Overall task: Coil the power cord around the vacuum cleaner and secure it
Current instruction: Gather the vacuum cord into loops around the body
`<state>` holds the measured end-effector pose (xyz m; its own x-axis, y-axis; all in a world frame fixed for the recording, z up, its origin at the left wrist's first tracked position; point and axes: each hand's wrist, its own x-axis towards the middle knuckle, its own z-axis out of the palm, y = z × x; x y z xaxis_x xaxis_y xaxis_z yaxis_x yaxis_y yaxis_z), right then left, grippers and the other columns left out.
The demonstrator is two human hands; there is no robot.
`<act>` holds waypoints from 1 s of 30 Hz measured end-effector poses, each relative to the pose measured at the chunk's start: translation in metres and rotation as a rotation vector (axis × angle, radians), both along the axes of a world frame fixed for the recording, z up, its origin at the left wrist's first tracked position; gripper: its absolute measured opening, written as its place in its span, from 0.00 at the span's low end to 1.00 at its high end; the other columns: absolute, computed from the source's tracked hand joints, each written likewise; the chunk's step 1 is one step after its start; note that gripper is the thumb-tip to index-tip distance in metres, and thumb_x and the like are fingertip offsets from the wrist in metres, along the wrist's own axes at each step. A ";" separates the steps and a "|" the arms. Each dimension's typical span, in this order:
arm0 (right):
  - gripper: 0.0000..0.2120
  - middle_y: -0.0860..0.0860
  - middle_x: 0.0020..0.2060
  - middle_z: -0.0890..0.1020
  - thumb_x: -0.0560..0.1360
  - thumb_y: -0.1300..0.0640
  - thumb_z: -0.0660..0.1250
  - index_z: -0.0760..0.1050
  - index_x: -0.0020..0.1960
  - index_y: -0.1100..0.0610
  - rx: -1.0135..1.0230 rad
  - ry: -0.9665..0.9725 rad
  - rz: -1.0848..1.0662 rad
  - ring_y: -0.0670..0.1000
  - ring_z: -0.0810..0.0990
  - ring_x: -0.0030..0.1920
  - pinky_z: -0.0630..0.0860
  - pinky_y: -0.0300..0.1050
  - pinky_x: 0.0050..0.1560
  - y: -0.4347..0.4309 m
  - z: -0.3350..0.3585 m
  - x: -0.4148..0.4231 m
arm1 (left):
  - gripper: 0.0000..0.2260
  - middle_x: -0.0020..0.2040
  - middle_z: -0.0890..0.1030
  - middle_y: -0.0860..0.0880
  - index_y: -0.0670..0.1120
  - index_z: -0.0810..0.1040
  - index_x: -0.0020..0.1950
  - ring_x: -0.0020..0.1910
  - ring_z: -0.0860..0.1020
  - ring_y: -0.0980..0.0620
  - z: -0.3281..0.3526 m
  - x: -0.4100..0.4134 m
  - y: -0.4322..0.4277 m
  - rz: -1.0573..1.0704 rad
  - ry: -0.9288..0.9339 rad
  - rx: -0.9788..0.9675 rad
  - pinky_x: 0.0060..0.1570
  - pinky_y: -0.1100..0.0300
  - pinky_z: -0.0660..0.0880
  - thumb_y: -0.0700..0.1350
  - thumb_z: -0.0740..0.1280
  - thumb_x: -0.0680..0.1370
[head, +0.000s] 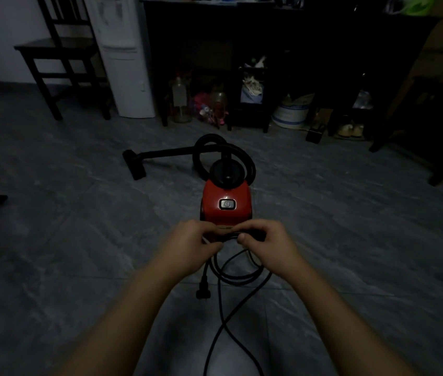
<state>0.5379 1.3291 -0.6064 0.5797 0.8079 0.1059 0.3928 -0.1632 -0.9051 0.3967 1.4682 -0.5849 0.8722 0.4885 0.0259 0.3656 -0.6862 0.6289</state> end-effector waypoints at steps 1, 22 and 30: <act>0.13 0.39 0.44 0.86 0.75 0.63 0.70 0.83 0.47 0.45 0.014 -0.005 -0.003 0.39 0.83 0.50 0.77 0.38 0.57 0.000 0.001 0.000 | 0.12 0.43 0.80 0.62 0.55 0.82 0.58 0.37 0.77 0.65 0.001 0.000 0.000 0.001 0.001 -0.028 0.36 0.76 0.68 0.46 0.72 0.75; 0.10 0.51 0.47 0.85 0.78 0.55 0.68 0.80 0.58 0.54 0.060 0.155 -0.190 0.47 0.84 0.48 0.80 0.42 0.51 -0.001 -0.005 0.014 | 0.06 0.48 0.82 0.39 0.41 0.83 0.52 0.42 0.84 0.46 0.005 0.001 0.015 0.384 -0.352 -0.624 0.37 0.53 0.84 0.37 0.70 0.76; 0.08 0.48 0.40 0.86 0.78 0.61 0.66 0.83 0.49 0.52 -0.031 0.069 -0.206 0.45 0.84 0.43 0.79 0.40 0.46 -0.002 -0.014 0.021 | 0.05 0.48 0.81 0.40 0.45 0.81 0.49 0.38 0.84 0.48 -0.013 0.006 0.012 0.295 -0.184 -0.465 0.32 0.60 0.81 0.37 0.70 0.77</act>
